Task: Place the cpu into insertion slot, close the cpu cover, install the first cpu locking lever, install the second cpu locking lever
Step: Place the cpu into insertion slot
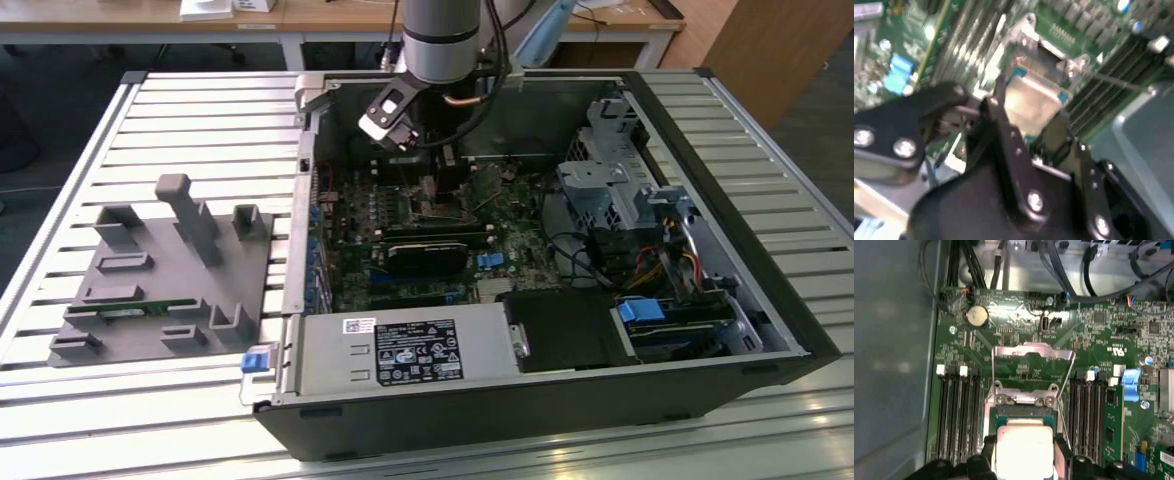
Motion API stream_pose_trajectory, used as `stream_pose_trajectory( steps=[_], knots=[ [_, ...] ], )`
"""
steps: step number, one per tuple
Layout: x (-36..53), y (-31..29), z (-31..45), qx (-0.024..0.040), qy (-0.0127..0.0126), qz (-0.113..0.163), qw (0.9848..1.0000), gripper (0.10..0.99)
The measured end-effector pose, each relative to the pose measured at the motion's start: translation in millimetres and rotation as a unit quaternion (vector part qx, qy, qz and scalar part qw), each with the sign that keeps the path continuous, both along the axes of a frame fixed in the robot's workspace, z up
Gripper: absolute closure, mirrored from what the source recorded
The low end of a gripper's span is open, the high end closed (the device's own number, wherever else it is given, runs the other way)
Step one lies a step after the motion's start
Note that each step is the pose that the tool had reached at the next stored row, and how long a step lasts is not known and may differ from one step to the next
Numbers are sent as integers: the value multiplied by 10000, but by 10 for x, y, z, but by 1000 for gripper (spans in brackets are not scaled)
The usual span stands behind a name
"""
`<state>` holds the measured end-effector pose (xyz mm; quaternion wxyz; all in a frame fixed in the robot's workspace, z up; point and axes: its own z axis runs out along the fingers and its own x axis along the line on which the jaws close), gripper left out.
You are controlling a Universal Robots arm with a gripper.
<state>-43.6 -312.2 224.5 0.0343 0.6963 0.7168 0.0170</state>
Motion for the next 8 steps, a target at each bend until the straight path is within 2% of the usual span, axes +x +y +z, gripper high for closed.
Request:
stream_pose_trajectory(
  steps=[5,8],
  knots=[
    [0,1,22,3,-2,0,10000,545],
    [0,1,-1,1,-1,-3,10000,545]
  ],
)
